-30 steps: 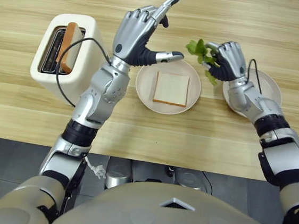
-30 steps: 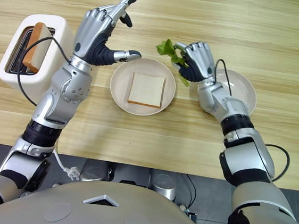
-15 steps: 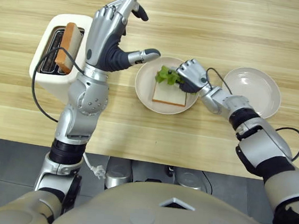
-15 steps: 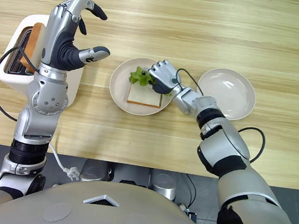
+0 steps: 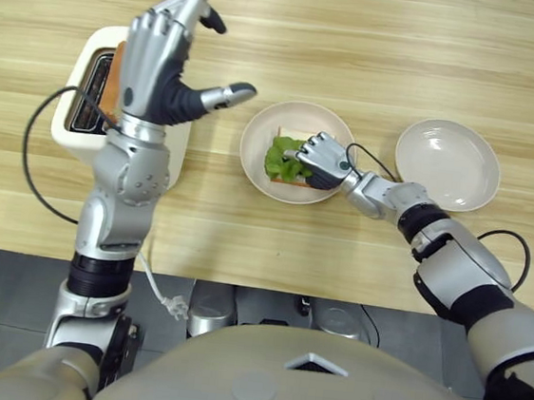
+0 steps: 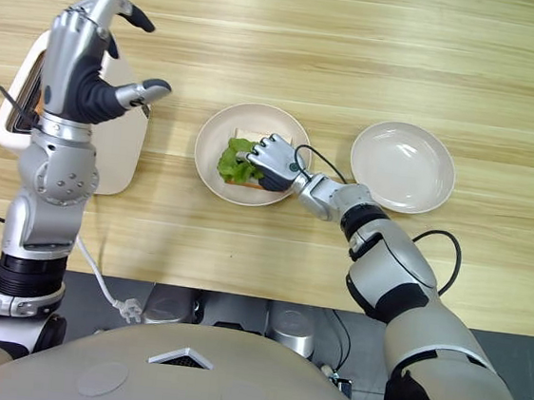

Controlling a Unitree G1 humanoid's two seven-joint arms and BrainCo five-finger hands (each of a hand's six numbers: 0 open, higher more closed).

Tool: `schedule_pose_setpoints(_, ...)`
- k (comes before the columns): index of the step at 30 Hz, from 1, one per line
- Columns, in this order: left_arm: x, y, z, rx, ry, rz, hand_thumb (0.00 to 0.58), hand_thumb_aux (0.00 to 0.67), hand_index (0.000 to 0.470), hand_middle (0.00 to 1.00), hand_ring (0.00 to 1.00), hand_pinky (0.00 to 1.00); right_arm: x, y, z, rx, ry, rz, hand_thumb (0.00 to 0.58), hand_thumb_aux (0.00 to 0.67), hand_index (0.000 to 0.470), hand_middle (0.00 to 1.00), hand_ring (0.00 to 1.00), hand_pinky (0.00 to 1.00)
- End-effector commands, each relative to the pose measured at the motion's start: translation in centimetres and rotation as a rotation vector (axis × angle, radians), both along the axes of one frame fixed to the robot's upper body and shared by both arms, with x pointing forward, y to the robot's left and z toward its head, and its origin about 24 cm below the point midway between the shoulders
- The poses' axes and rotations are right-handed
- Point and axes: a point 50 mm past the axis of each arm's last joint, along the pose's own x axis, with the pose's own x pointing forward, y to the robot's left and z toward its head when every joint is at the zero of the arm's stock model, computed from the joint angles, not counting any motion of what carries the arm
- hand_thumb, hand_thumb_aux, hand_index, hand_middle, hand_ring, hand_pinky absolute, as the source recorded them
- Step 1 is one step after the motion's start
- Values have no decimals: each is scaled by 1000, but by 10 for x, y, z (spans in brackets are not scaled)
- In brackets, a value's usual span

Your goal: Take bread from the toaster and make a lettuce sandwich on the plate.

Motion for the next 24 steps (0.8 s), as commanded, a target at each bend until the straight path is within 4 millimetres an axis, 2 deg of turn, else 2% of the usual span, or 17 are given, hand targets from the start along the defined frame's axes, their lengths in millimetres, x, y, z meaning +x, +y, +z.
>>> schedule_pose_setpoints(1, 1, 10, -9, -13, 55, 35, 0, 0, 0, 1000, 1000, 1000, -3, -9, -8, -71, 45, -11, 0, 0, 0, 1000, 1000, 1000)
schedule_pose_setpoints(7, 0, 15, -15, -4, 101, 49, 0, 0, 0, 1000, 1000, 1000, 6, -21, -1, -86, 18, -69, 0, 0, 0, 1000, 1000, 1000)
schedule_pose_setpoints(10, -7, 18, -13, -1, 112, 52, 0, 0, 0, 1000, 1000, 1000, 11, -30, 3, -94, 6, -107, 0, 0, 0, 1000, 1000, 1000)
schedule_pose_setpoints(15, -32, 16, 15, -67, 53, -15, 0, 0, 0, 1000, 1000, 1000, 13, -38, 6, -75, 1, -139, 0, 0, 0, 1000, 1000, 1000)
schedule_pose_setpoints(18, -47, 25, 33, -135, -13, -36, 0, 0, 0, 1000, 1000, 1000, 14, -40, 9, -63, 0, -148, 0, 0, 0, 1000, 1000, 1000)
schedule_pose_setpoints(24, -61, 49, 43, -242, -23, -28, 0, 0, 0, 1000, 1000, 1000, 18, -45, 17, -11, -4, -172, 0, 0, 0, 1000, 1000, 1000)
